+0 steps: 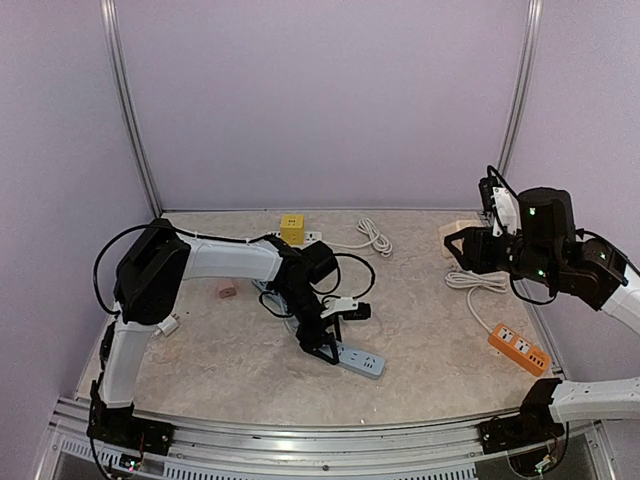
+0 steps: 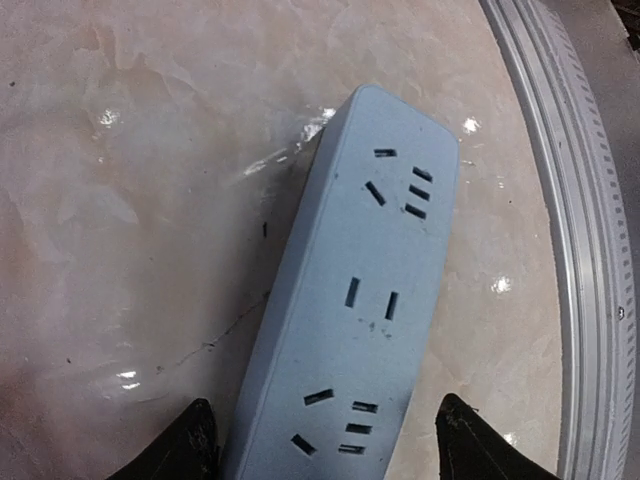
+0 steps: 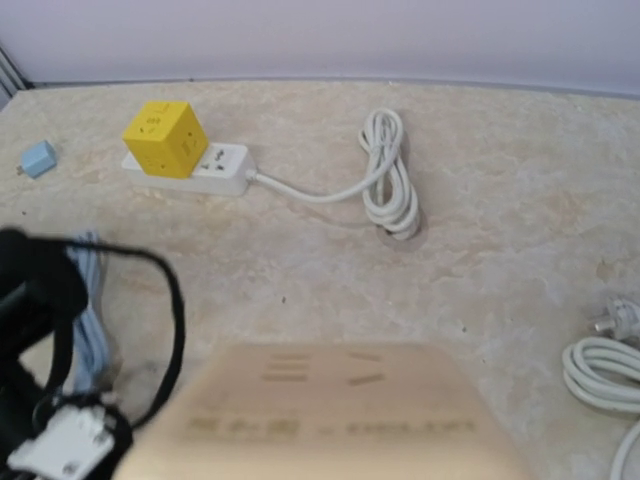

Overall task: Insert the plug
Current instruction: Move the socket to the center of the board.

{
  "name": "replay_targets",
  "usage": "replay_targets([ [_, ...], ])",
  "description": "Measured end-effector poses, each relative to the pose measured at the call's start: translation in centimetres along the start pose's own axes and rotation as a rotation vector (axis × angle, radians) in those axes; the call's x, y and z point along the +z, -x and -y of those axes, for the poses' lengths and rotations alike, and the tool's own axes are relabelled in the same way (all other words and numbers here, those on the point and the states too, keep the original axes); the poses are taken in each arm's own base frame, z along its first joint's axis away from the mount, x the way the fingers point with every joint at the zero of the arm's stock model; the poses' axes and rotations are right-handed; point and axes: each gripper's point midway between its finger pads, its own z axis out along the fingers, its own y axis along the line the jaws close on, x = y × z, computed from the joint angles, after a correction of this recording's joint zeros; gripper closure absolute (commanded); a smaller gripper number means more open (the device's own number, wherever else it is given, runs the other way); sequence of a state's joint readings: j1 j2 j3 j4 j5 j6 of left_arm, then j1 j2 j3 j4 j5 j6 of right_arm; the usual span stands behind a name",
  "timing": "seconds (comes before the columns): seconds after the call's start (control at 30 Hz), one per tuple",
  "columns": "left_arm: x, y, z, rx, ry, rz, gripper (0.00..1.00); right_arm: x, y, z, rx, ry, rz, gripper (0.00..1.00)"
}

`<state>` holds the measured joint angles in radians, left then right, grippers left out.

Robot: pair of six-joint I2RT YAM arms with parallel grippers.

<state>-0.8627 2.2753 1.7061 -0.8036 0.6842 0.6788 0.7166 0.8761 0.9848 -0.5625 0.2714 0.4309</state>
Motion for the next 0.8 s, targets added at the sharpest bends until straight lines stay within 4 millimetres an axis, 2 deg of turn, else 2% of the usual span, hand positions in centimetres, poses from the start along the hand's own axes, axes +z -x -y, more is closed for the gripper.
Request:
replay_targets([
  [0.1, 0.1, -0.6, 1.9, -0.024, 0.005, -0.001, 0.14, 0.0, 0.3, -0.3, -0.001, 0.012, 0.012, 1.00],
  [0.17, 0.1, -1.0, 2.9, -0.038, 0.025, 0.009, 0.11, 0.0, 0.4, -0.4, -0.001, 0.020, 0.016, 1.00],
  [0.2, 0.0, -1.0, 3.1, -0.041, 0.039, 0.018, 0.03, 0.0, 0.5, -0.5, 0.000, 0.026, 0.018, 1.00],
  [0.33, -1.6, 0.3, 2.9, -0.066, 0.154, 0.098, 0.01, 0.1, 0.3, -0.7, 0.003, 0.043, 0.024, 1.00],
  [0.43, -4.2, 2.6, 1.7, -0.088, 0.290, 0.199, 0.01, 0.2, 0.0, -0.6, -0.006, 0.040, 0.020, 1.00],
  [0.53, -7.7, 4.8, 0.5, -0.159, 0.447, 0.320, 0.01, 0.2, 0.0, -0.6, -0.016, 0.040, 0.020, 1.00],
  [0.63, -11.9, 6.2, -1.2, -0.325, 0.617, 0.444, 0.01, 0.2, 0.0, -0.6, -0.022, 0.041, 0.020, 1.00],
  [0.7, -14.2, 5.9, -2.5, -0.475, 0.712, 0.509, 0.01, 0.2, 0.1, -0.7, -0.022, 0.041, 0.023, 1.00],
  [0.8, -16.4, 4.1, -4.3, -0.715, 0.832, 0.549, 0.01, 0.2, 0.1, -0.7, -0.022, 0.043, 0.027, 1.00],
])
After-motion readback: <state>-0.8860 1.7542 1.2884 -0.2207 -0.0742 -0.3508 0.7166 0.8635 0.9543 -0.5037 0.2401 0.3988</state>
